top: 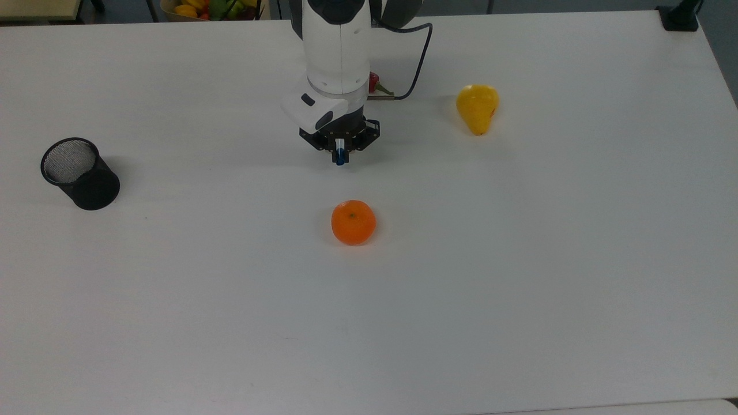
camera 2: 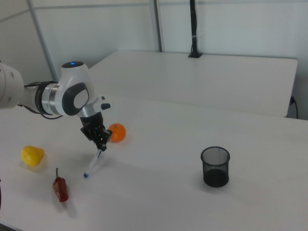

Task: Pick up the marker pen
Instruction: 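Open the gripper to release the marker onto the table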

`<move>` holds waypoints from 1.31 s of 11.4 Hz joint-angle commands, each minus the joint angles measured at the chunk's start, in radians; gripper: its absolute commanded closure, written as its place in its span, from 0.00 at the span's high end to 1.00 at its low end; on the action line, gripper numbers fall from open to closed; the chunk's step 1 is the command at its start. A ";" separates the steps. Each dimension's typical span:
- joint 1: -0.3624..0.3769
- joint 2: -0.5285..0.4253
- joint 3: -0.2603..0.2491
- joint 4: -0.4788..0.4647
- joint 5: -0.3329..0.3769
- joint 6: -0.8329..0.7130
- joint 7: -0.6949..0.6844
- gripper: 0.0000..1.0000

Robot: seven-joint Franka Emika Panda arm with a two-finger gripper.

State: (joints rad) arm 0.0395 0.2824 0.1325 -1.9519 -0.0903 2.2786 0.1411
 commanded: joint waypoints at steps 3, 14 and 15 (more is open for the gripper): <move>0.014 0.014 -0.002 -0.032 -0.020 0.075 0.011 0.71; 0.008 -0.187 -0.027 0.123 -0.002 -0.302 0.049 1.00; 0.013 -0.199 -0.040 0.152 0.003 -0.345 0.063 1.00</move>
State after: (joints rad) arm 0.0400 0.1465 0.1222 -1.8457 -0.0906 2.0487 0.1591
